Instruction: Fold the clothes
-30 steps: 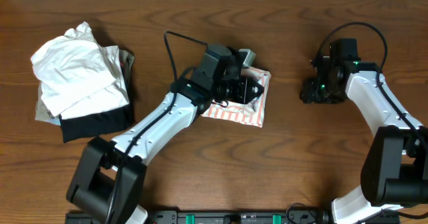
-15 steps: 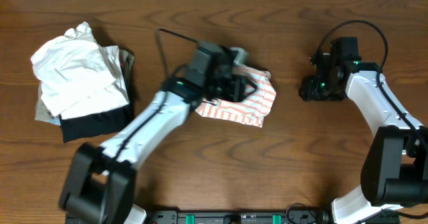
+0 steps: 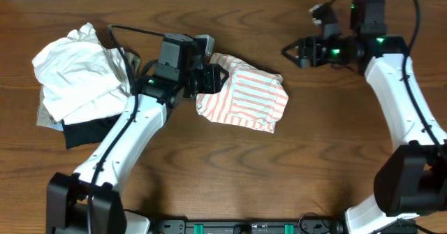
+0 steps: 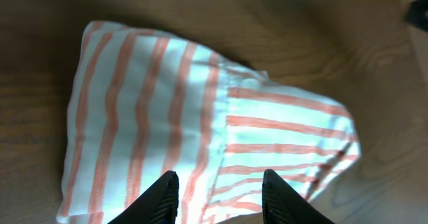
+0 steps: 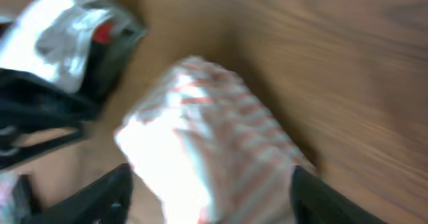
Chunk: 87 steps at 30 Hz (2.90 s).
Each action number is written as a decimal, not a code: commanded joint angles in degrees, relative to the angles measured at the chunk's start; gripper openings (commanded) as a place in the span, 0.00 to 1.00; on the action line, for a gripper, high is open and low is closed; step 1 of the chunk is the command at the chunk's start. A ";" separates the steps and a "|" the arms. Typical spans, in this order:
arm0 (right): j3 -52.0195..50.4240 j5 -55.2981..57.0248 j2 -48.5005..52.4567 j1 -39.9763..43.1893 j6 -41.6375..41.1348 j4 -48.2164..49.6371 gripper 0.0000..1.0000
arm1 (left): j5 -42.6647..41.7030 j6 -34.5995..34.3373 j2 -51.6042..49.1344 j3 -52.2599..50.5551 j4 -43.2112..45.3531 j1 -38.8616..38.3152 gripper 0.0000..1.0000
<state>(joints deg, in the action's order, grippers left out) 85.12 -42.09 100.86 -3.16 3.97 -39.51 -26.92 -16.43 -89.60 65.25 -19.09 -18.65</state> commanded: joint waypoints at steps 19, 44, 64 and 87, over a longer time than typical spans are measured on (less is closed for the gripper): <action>0.26 -8.70 18.38 -13.25 -7.80 9.38 0.27 | 1.05 0.42 -13.81 0.15 1.97 -0.07 0.41; 0.24 16.31 27.56 -12.98 -13.99 10.16 0.64 | 1.05 -5.05 -18.16 -0.83 -6.58 -0.76 0.41; 4.87 8.50 8.35 -7.87 -8.76 -6.36 0.47 | 21.59 5.75 4.24 -0.15 2.14 -0.48 0.41; -19.71 12.09 8.98 -12.76 -6.45 7.34 0.37 | 1.46 6.32 -23.10 -0.15 12.35 -0.33 0.41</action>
<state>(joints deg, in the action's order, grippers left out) 69.89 -32.97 108.53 -15.84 -3.40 -34.63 -23.88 -10.52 -109.95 65.39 -4.16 -18.90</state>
